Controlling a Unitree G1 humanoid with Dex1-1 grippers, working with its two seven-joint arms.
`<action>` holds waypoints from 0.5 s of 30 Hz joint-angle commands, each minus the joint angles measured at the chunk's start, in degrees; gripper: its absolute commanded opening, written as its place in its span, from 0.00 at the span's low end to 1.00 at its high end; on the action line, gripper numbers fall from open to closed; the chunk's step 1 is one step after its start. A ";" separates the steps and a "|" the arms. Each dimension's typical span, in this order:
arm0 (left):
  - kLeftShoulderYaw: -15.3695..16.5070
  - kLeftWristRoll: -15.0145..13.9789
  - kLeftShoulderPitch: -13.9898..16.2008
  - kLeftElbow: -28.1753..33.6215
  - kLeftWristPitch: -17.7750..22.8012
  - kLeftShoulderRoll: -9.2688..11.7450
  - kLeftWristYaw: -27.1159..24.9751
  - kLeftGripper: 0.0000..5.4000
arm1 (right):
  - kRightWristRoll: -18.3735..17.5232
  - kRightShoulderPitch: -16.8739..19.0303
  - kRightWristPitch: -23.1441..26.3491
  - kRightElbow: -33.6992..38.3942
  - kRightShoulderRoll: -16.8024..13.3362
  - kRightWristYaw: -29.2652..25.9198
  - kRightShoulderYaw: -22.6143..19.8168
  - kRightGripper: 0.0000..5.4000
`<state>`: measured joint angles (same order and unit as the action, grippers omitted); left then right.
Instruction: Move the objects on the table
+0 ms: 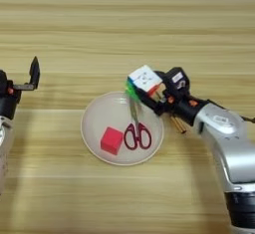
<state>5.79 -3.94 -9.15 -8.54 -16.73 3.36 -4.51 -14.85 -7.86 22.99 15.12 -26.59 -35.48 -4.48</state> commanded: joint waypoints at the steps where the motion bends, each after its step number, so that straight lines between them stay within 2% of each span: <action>1: -0.17 0.04 -0.55 -0.64 -0.67 -0.08 0.14 1.00 | -0.76 1.47 0.05 -0.56 -2.65 0.16 -3.88 0.62; 8: -0.14 -0.02 -0.51 -0.76 -0.84 -0.06 0.06 1.00 | -1.27 3.54 -0.66 -4.57 -5.33 0.28 -10.01 0.62; 15: -0.08 -0.20 -0.56 -0.87 -0.94 0.08 -0.19 1.00 | -0.01 4.13 -0.98 -9.56 -6.73 1.10 -11.49 0.62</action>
<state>5.80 -4.13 -9.18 -8.82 -16.92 3.28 -4.60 -15.57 -3.80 22.77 7.31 -31.84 -35.14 -14.99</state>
